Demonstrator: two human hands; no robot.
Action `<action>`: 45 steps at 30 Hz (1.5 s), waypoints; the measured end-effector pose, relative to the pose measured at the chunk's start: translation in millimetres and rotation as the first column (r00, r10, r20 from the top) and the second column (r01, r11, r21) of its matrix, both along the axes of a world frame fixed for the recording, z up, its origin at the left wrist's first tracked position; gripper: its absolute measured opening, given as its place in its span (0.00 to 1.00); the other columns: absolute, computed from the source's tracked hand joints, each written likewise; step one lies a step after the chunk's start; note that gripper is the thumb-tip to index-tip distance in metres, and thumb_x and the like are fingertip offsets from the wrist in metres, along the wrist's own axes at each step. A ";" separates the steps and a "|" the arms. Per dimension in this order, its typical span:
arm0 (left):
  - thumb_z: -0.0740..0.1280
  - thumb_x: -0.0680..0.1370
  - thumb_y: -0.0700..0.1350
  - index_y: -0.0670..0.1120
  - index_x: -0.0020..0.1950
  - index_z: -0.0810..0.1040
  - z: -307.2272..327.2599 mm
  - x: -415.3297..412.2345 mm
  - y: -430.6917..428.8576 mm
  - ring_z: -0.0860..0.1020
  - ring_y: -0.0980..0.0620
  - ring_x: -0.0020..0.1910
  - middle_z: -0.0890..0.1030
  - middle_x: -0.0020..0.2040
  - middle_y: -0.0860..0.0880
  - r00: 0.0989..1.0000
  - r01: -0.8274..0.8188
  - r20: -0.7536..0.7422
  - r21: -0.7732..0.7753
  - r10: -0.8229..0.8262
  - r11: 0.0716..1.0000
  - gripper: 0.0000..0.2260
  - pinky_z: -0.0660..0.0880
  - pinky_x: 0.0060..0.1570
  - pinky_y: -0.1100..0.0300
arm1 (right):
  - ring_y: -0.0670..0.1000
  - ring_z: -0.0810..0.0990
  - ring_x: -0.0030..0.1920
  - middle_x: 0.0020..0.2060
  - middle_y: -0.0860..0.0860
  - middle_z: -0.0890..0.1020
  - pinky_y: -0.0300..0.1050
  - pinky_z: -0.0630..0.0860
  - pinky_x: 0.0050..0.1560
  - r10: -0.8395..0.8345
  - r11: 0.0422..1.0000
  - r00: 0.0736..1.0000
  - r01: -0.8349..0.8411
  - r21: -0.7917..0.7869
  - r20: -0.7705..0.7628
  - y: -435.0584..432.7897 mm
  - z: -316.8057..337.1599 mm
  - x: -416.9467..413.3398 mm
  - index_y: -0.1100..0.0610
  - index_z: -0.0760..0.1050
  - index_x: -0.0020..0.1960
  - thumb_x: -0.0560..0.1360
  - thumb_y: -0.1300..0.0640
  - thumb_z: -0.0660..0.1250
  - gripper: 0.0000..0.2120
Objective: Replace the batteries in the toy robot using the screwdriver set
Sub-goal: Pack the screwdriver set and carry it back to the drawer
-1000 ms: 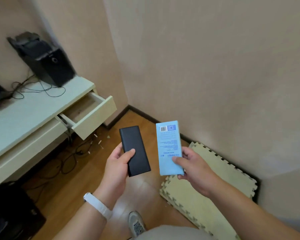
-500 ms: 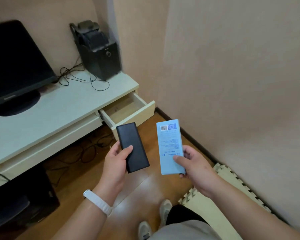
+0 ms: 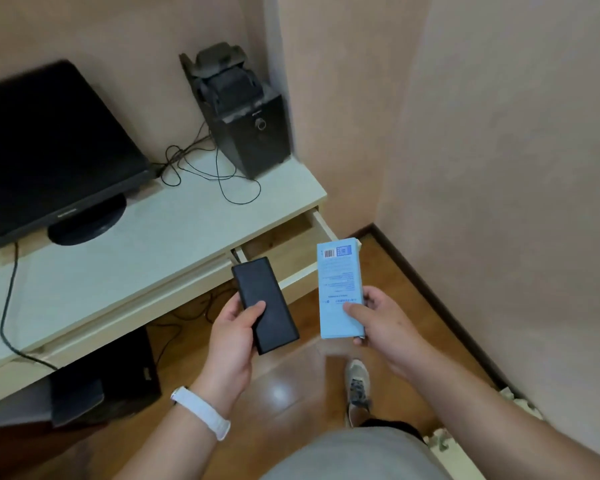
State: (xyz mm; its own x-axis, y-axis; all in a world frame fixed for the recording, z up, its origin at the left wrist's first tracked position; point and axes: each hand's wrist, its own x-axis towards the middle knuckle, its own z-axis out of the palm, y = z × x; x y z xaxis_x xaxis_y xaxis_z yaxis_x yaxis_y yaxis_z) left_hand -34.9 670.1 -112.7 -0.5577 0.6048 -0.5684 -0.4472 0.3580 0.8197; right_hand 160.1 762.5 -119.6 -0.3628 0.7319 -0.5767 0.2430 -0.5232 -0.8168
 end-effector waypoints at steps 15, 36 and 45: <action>0.65 0.81 0.40 0.51 0.65 0.76 -49.9 -33.0 115.7 0.82 0.42 0.55 0.84 0.57 0.45 0.990 -0.089 0.091 -0.215 0.110 0.972 0.13 0.78 0.59 0.39 | 0.49 0.85 0.47 0.55 0.50 0.83 0.39 0.76 0.34 0.246 0.960 0.965 -0.230 -0.162 0.087 155.6 -54.1 -43.7 0.53 0.69 0.65 0.79 0.58 0.65 0.16; 0.63 0.82 0.36 0.50 0.72 0.70 -176.6 -119.1 197.2 0.81 0.41 0.56 0.80 0.64 0.42 0.899 -0.050 0.393 -0.348 0.194 0.936 0.20 0.80 0.55 0.40 | 0.52 0.77 0.52 0.55 0.51 0.76 0.48 0.83 0.46 0.314 0.948 0.852 -0.257 -0.188 0.420 219.3 -143.5 -162.7 0.56 0.67 0.67 0.79 0.62 0.62 0.16; 0.61 0.82 0.36 0.51 0.76 0.66 -222.0 -123.6 221.3 0.78 0.45 0.60 0.78 0.63 0.47 0.978 -0.060 0.159 -0.406 0.135 0.912 0.23 0.77 0.62 0.44 | 0.59 0.79 0.55 0.57 0.57 0.79 0.57 0.82 0.50 0.438 0.894 0.734 -0.417 -0.165 0.520 237.4 -192.0 -185.8 0.56 0.67 0.64 0.76 0.65 0.60 0.17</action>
